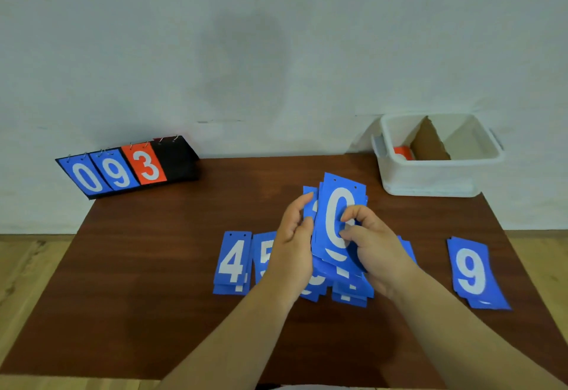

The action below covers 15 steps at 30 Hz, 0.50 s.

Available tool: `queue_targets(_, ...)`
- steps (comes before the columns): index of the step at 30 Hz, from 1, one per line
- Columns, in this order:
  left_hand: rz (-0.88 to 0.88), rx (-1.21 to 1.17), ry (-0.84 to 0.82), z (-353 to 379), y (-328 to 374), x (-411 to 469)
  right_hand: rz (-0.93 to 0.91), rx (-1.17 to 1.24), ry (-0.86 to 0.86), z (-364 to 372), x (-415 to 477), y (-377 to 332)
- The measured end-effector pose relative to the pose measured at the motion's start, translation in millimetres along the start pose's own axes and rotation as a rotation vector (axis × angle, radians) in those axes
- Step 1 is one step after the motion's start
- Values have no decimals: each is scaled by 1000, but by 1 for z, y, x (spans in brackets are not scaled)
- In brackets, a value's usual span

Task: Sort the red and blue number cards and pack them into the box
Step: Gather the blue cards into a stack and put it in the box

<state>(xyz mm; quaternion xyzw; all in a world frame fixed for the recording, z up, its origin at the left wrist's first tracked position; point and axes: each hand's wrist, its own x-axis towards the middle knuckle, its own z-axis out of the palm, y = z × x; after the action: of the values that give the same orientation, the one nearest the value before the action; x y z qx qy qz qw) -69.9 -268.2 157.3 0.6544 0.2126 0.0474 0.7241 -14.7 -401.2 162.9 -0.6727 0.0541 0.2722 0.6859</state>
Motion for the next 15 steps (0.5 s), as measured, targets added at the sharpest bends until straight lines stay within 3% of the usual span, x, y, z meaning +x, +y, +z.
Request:
queue_targets(3, 83, 107, -56, 14, 1, -7, 50, 0, -27, -14, -4, 1)
queue_targets(7, 66, 125, -120, 12, 1, -9, 66, 75, -125, -25, -6, 2)
queue_targets(12, 98, 438, -70, -5, -7, -11, 35, 30, -201, -15, 0, 8)
queue_targets(15, 73, 484, -37, -24, -18, -9, -4, -68, -215, 1, 8, 12)
